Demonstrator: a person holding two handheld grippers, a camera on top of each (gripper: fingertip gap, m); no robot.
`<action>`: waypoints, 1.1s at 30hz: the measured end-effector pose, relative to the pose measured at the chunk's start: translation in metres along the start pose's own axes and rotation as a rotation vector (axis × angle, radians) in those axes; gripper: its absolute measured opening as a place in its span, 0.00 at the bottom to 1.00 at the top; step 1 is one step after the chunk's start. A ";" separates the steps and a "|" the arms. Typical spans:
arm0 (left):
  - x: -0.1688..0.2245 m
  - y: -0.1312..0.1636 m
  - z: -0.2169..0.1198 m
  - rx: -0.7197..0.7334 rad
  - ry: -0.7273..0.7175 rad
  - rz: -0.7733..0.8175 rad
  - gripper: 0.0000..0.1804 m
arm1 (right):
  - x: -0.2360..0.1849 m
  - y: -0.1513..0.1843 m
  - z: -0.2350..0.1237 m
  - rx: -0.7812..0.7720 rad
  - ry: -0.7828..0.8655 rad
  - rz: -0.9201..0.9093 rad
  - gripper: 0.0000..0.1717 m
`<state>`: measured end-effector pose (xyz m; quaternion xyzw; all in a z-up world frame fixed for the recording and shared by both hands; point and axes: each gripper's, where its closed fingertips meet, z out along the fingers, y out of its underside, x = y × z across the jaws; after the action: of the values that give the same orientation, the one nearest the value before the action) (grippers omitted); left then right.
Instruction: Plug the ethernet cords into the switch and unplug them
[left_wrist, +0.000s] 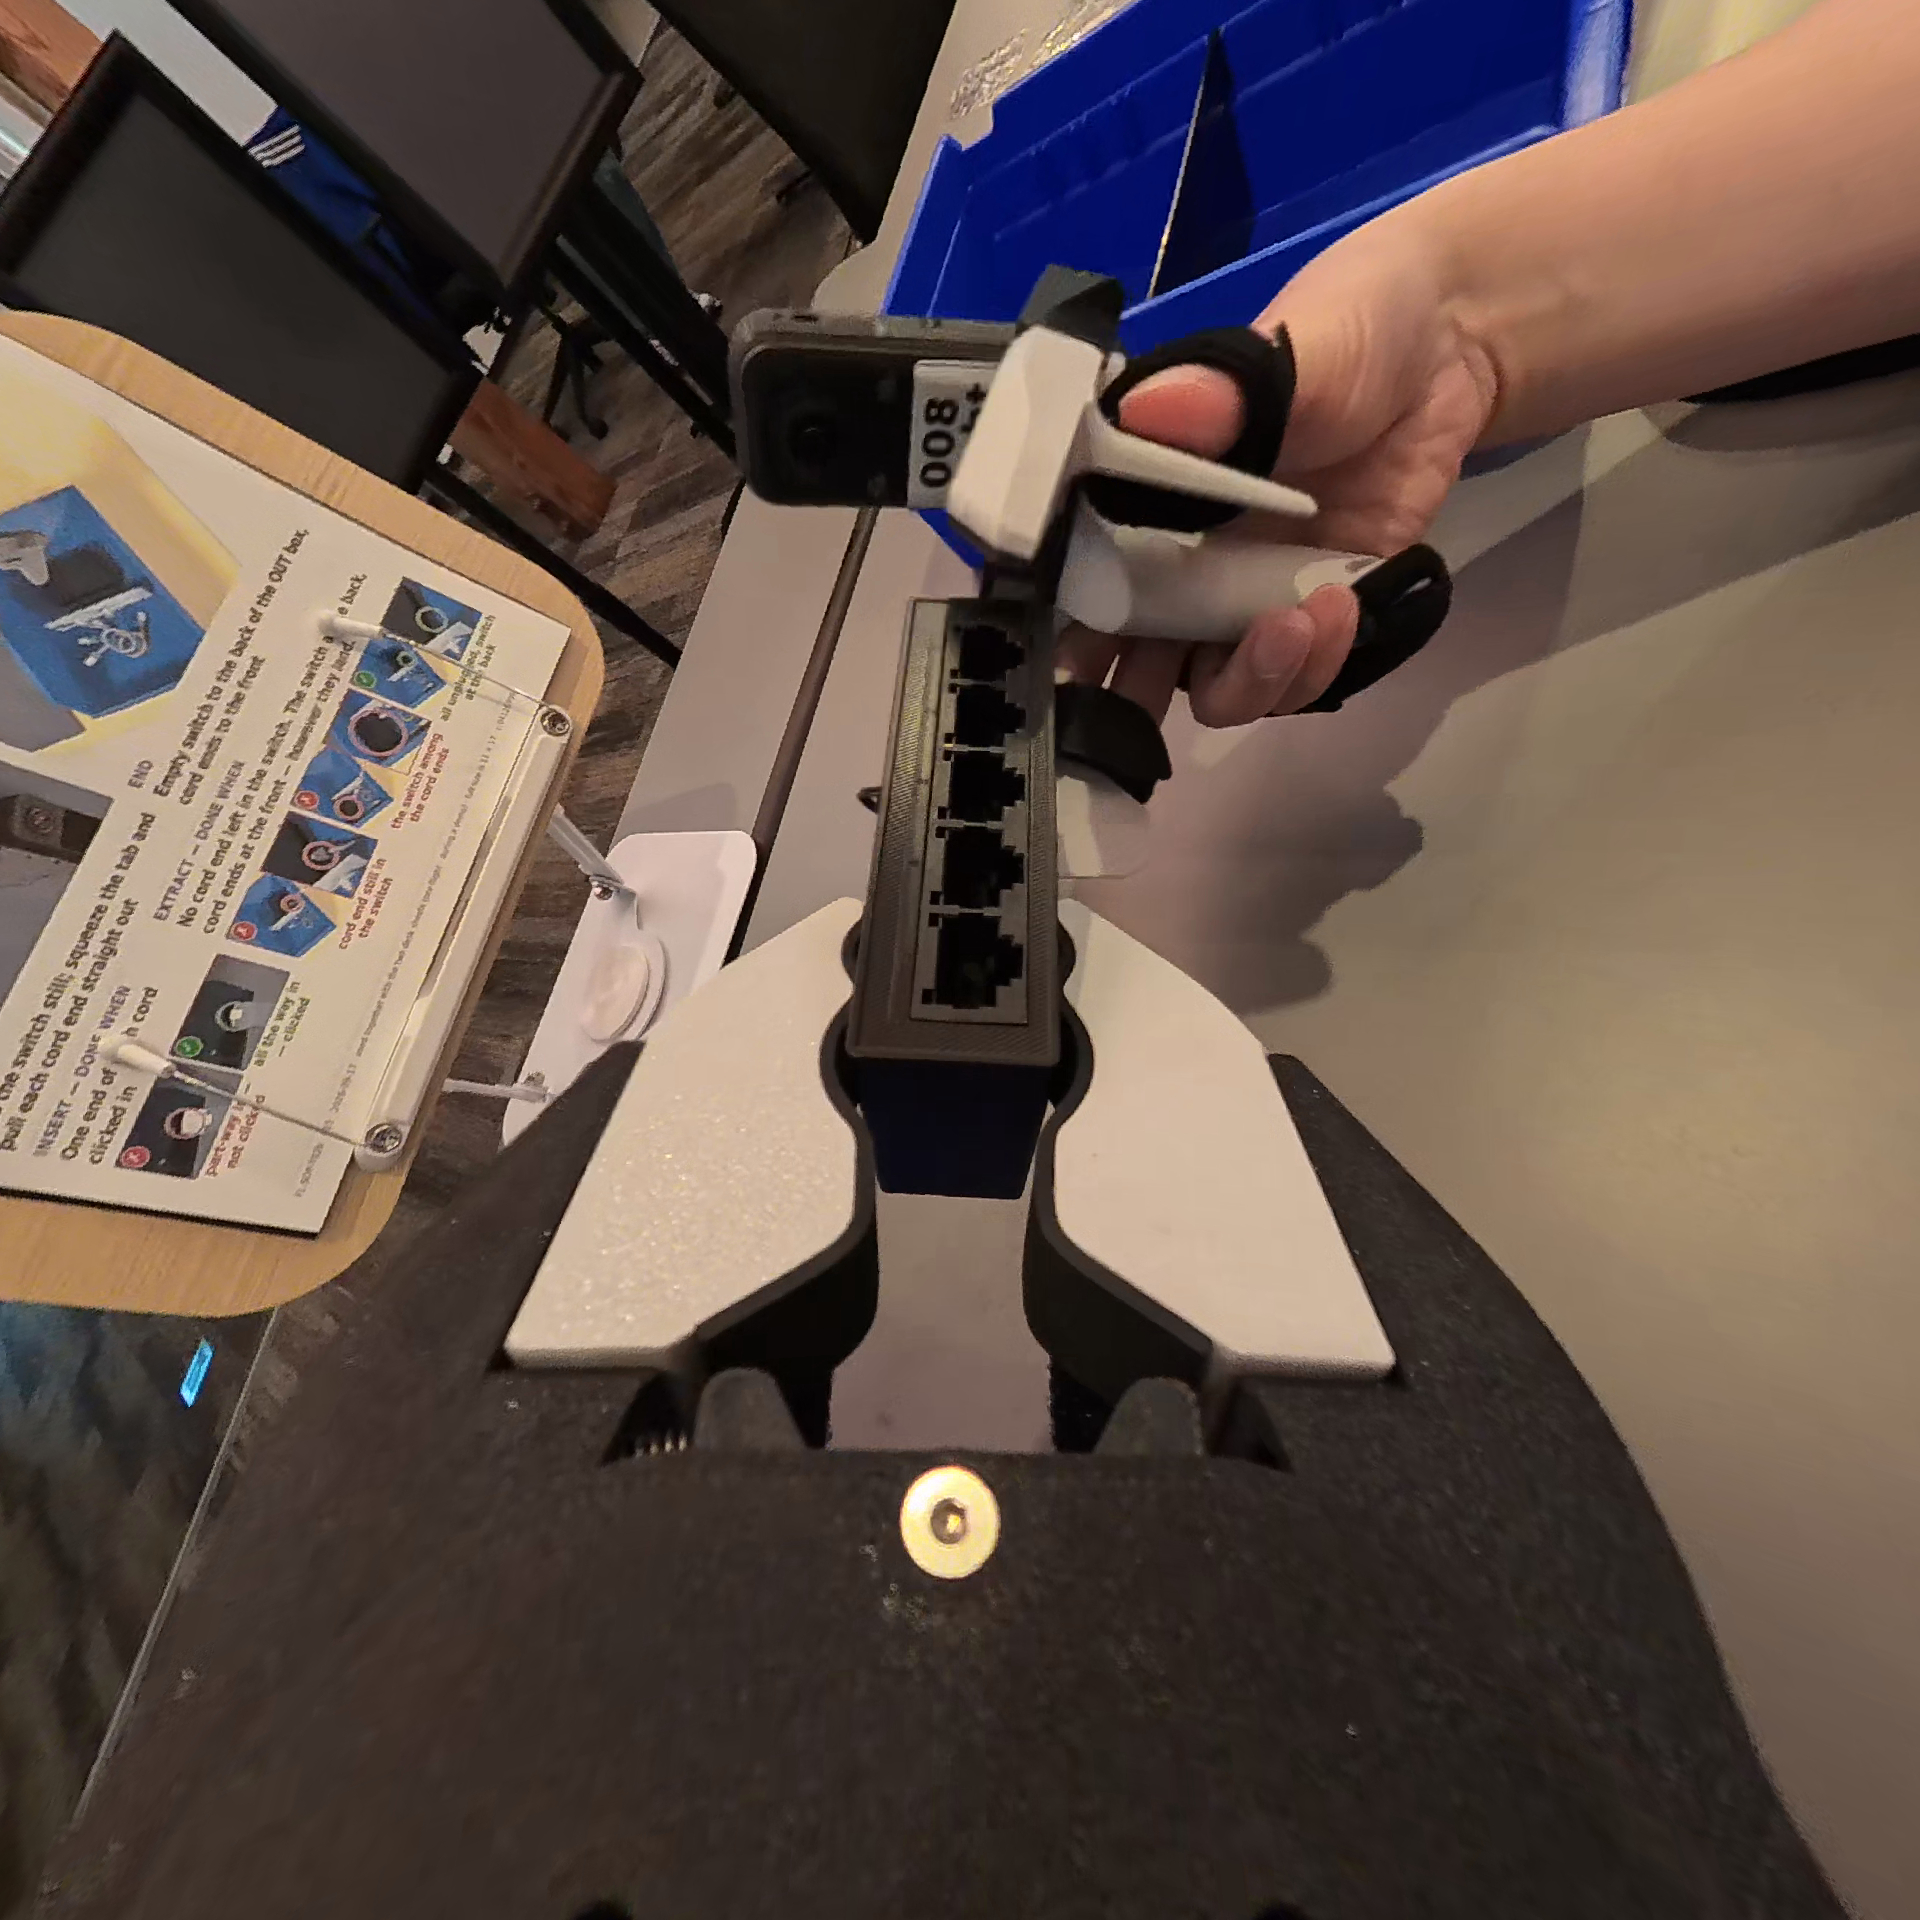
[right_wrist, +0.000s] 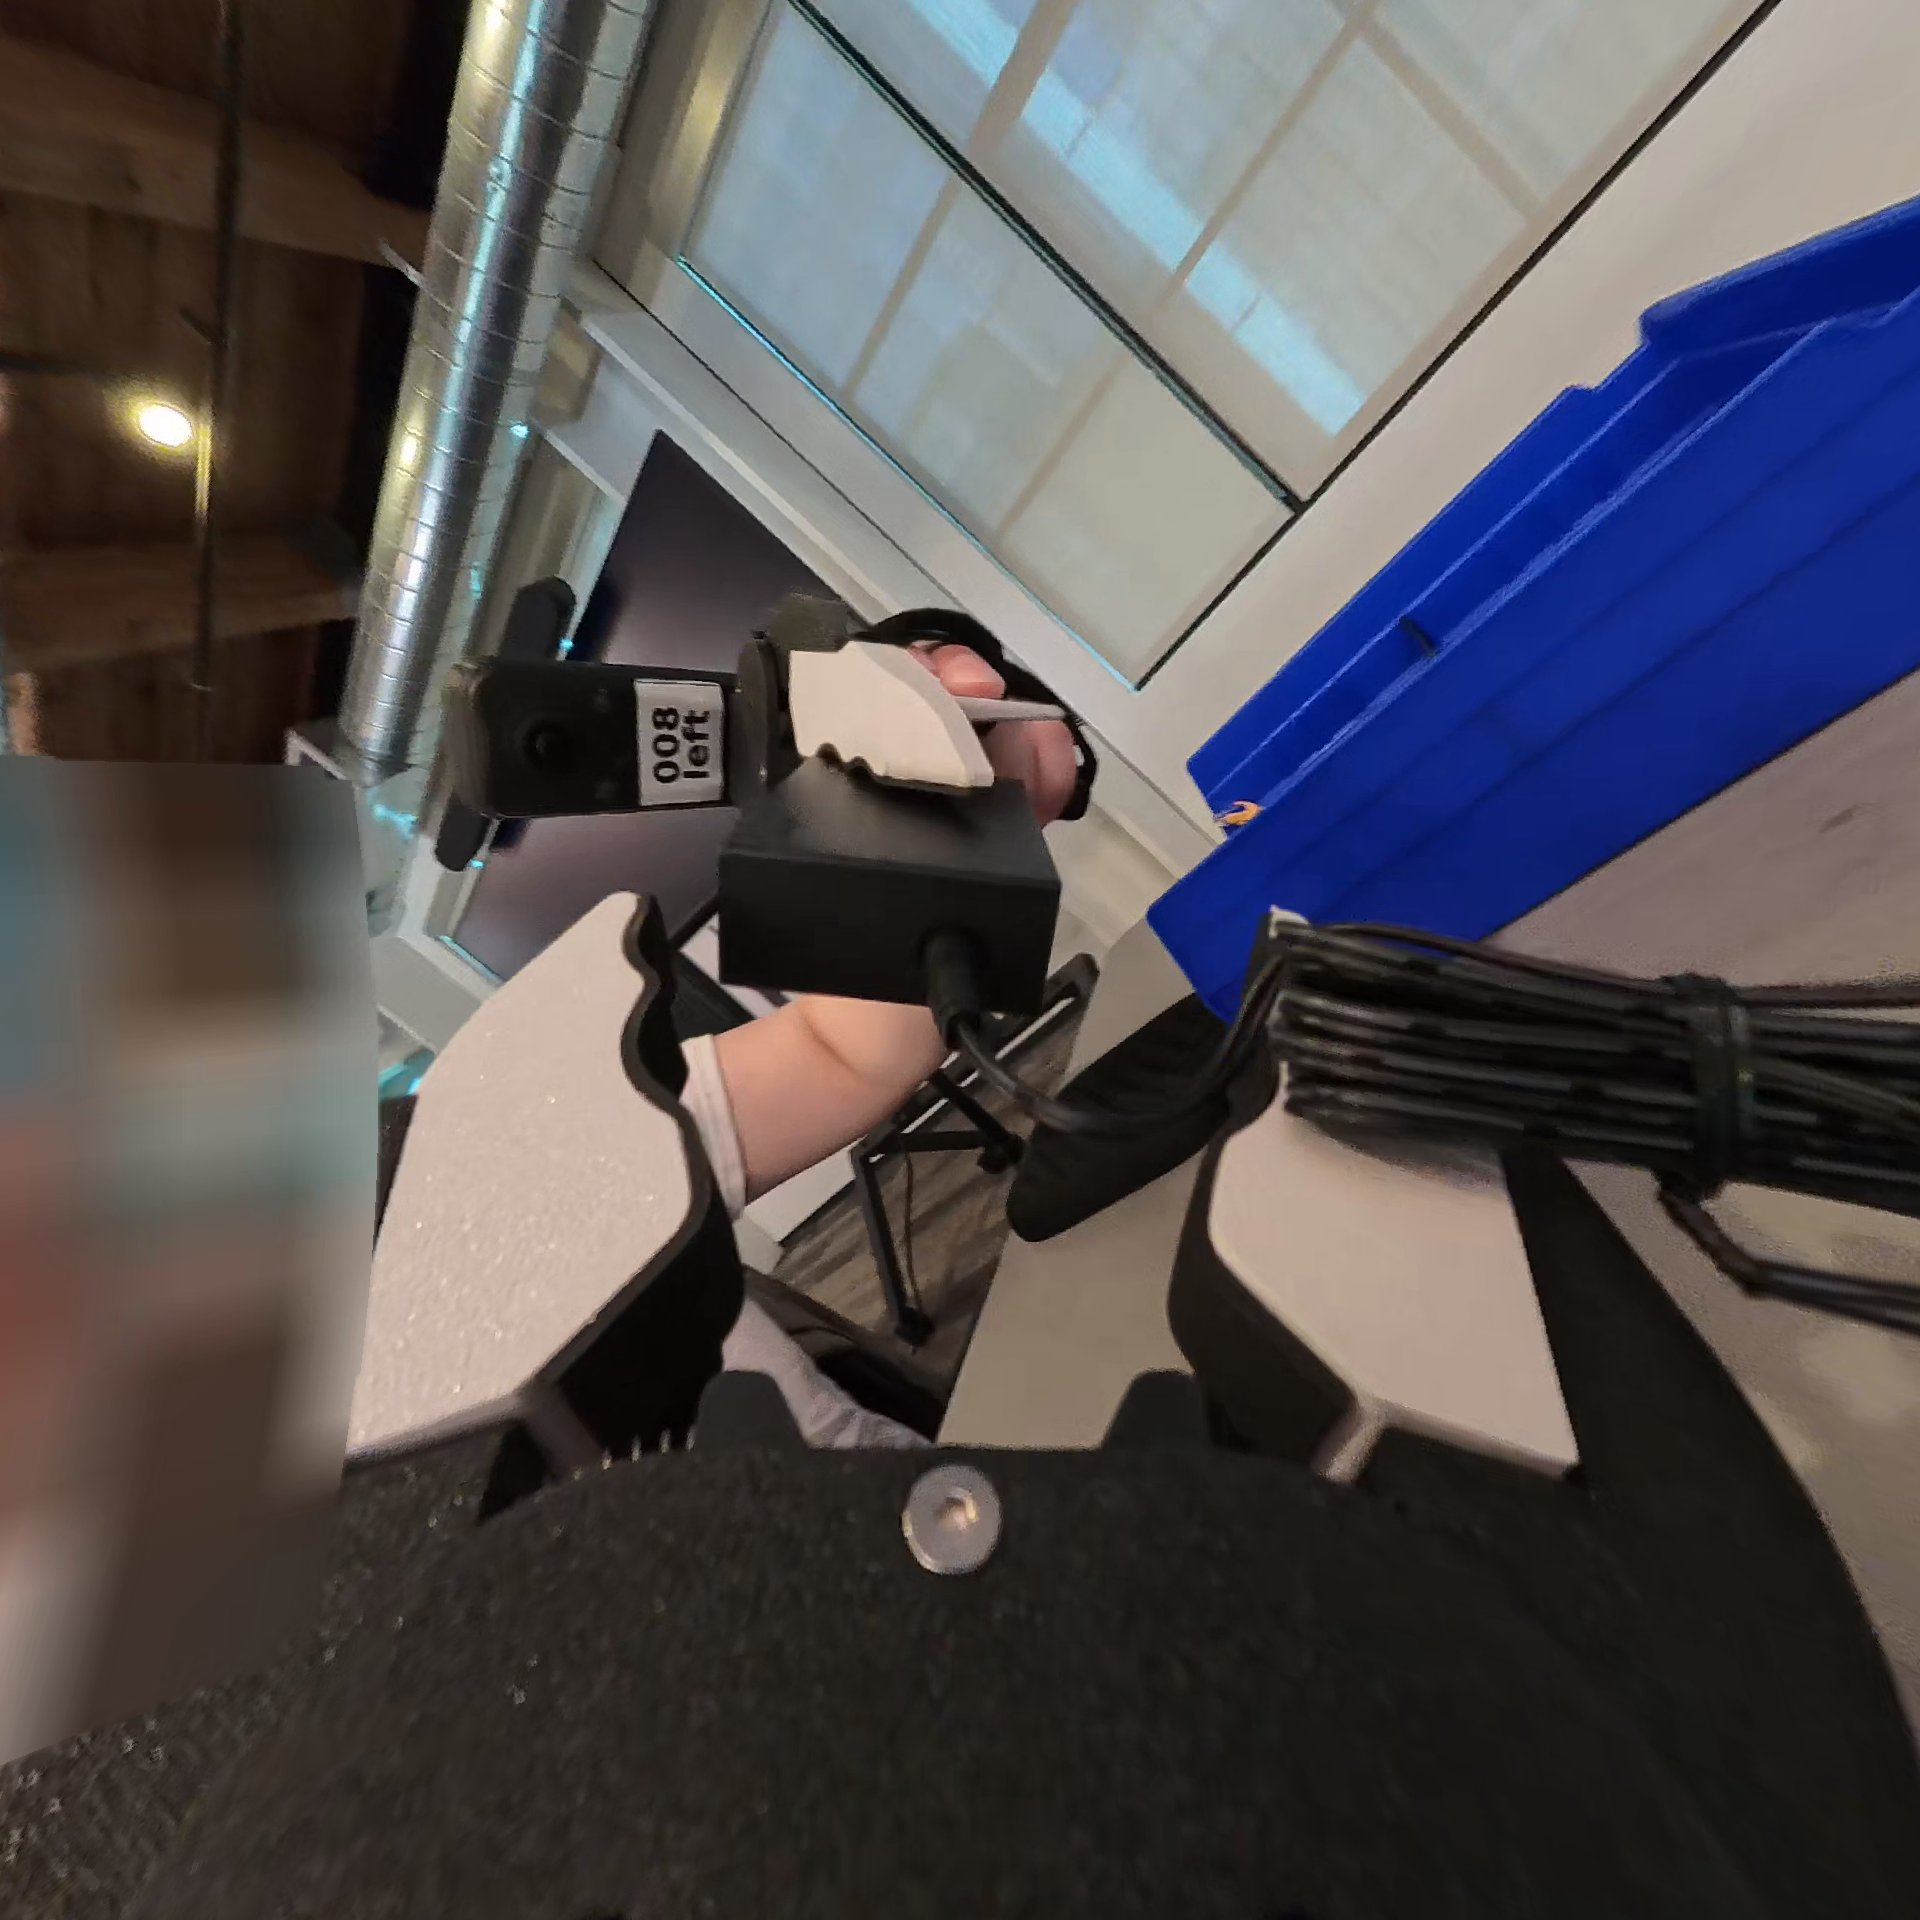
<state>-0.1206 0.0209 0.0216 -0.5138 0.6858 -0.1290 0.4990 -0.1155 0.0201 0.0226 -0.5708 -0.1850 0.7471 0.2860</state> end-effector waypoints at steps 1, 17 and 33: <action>0.002 0.000 0.001 0.006 0.008 0.005 0.16 | 0.000 0.002 0.000 -0.009 -0.006 0.010 0.59; 0.008 0.002 0.006 0.031 0.053 0.034 0.16 | 0.003 0.009 0.002 -0.073 0.038 -0.005 0.51; 0.006 0.011 0.011 -0.028 0.035 0.104 0.16 | 0.002 0.009 0.004 -0.086 0.085 -0.029 0.56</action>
<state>-0.1181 0.0241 0.0055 -0.4822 0.7219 -0.1023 0.4856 -0.1220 0.0144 0.0167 -0.6110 -0.2129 0.7093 0.2797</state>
